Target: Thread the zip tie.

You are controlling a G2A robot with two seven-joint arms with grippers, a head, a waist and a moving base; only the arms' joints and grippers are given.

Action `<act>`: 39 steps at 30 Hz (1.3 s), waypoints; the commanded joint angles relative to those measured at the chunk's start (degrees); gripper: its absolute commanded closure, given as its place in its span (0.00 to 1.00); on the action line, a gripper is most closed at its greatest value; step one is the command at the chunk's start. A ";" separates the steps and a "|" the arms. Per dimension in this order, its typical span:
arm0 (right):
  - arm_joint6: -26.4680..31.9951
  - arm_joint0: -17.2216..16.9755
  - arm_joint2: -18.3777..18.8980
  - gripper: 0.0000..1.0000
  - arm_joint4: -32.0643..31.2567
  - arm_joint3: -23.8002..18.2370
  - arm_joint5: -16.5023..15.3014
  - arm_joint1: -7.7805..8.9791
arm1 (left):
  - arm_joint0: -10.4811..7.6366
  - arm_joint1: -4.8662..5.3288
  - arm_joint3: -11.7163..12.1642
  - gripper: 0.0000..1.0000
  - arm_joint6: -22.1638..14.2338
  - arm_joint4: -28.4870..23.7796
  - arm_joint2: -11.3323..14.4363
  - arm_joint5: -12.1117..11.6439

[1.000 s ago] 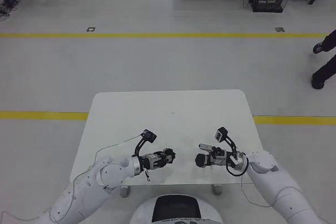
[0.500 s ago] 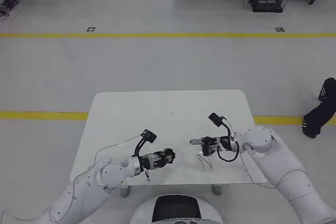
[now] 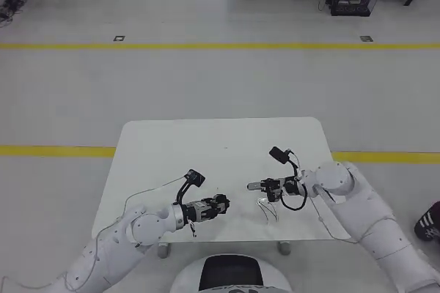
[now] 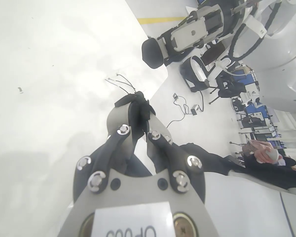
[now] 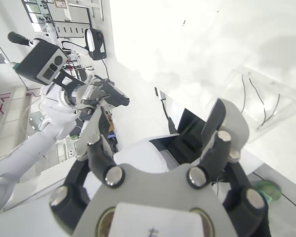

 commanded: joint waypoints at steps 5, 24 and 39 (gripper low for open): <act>3.65 2.51 -3.42 0.00 -9.23 -1.13 -1.58 0.13 | 0.00 0.00 0.00 1.00 0.00 0.00 0.00 0.00; 10.60 12.12 -18.64 0.00 -25.16 4.16 -7.36 -2.97 | 0.00 0.00 0.00 1.00 0.00 0.00 0.00 0.00; 11.72 12.20 -20.65 0.00 -27.00 5.10 -8.55 -3.35 | 0.00 0.00 0.00 1.00 0.00 0.00 0.00 0.00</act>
